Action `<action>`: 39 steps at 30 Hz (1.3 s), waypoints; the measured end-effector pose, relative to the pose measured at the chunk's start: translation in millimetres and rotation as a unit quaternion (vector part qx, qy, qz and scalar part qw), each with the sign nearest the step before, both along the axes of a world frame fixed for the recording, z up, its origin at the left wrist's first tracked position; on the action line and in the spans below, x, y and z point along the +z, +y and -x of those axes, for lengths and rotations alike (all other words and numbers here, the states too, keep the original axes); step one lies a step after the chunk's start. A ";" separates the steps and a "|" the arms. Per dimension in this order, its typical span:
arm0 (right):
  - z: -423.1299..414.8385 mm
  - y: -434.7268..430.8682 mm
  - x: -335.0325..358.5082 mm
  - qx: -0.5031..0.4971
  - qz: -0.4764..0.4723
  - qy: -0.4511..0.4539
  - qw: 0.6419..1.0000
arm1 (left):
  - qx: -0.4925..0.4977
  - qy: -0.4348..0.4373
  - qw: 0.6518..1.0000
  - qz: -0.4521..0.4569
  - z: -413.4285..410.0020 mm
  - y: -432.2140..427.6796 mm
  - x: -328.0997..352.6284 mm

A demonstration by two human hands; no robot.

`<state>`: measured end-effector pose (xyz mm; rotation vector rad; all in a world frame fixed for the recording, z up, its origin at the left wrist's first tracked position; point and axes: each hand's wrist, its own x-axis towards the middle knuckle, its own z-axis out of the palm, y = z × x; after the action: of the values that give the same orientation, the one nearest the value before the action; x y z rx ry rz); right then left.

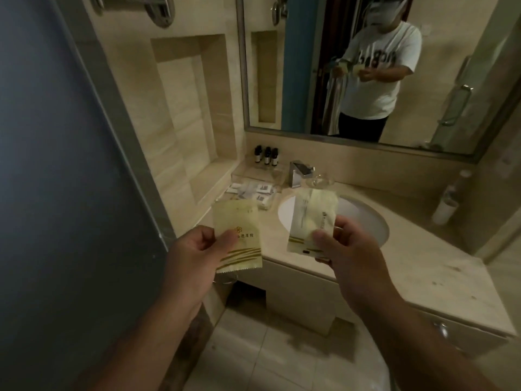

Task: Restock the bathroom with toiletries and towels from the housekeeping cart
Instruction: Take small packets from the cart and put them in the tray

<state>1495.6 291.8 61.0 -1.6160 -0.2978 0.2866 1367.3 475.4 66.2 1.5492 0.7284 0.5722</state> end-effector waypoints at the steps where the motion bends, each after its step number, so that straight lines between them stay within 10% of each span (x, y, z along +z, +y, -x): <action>1: -10.9 1.9 -1.1 0.006 -0.004 0.009 1.000 | 0.004 0.002 1.000 0.005 -9.6 2.2 -0.4; 18: -124.9 64.0 -7.4 0.060 -0.006 0.063 0.996 | 0.031 0.003 0.999 -0.030 -108.0 58.2 -6.6; 39: -237.7 200.6 -13.1 -0.029 0.037 0.050 0.998 | -0.072 -0.051 0.985 0.151 -273.1 224.7 -31.7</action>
<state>1733.3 492.4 47.9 -1.6733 -0.1646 0.3368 1640.4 700.1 34.5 1.2687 0.5895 0.4085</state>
